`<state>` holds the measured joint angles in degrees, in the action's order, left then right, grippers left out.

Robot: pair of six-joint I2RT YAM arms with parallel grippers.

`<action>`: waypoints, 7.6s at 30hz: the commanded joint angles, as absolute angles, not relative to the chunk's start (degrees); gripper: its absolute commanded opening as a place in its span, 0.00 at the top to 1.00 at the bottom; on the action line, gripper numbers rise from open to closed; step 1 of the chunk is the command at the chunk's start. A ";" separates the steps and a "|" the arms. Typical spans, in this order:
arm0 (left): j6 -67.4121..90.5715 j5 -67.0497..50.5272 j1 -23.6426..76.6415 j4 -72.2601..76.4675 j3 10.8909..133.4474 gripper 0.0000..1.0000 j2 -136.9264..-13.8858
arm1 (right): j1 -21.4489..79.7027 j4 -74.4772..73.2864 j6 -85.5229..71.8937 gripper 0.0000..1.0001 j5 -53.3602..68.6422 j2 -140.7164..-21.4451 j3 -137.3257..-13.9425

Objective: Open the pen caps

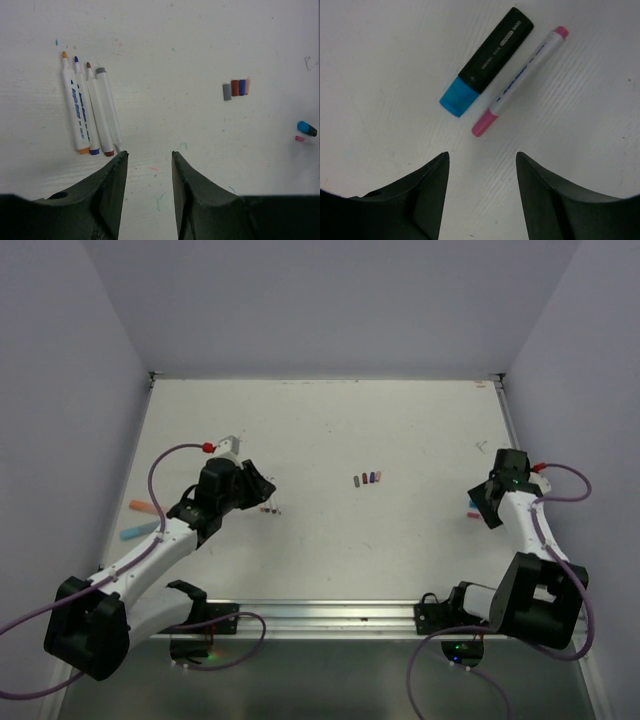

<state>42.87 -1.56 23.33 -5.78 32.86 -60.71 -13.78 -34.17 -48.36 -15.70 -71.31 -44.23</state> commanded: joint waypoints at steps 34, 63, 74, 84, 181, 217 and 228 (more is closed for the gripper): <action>40.69 -4.92 23.55 -5.36 35.60 0.58 -62.58 | -23.12 -26.37 -51.33 0.50 -16.79 -79.01 -40.61; 39.90 -5.10 23.82 -4.66 35.77 0.58 -63.28 | -23.20 -28.74 -49.92 0.49 -16.17 -78.40 -43.86; 39.02 -4.83 23.82 -4.92 36.65 0.58 -63.98 | -23.47 -26.54 -49.92 0.49 -16.35 -82.87 -45.00; 39.29 -5.27 23.82 -4.66 36.30 0.58 -64.07 | -23.47 -24.26 -49.75 0.49 -16.00 -86.04 -43.24; 65.47 -25.49 32.87 34.98 28.30 1.00 -71.63 | 40.69 -1.33 -35.59 0.59 27.59 -70.75 -42.02; 76.81 -24.78 22.33 36.99 24.09 1.00 -72.16 | 60.12 -17.31 -34.11 1.00 -6.58 -72.95 -39.28; 83.41 -37.44 19.51 65.65 21.80 1.00 -80.16 | 59.85 -2.47 -34.27 1.00 21.65 -77.76 -37.70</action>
<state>77.62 -39.70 22.70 45.45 20.49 -80.01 58.02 2.46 -34.96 2.55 -73.63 -40.34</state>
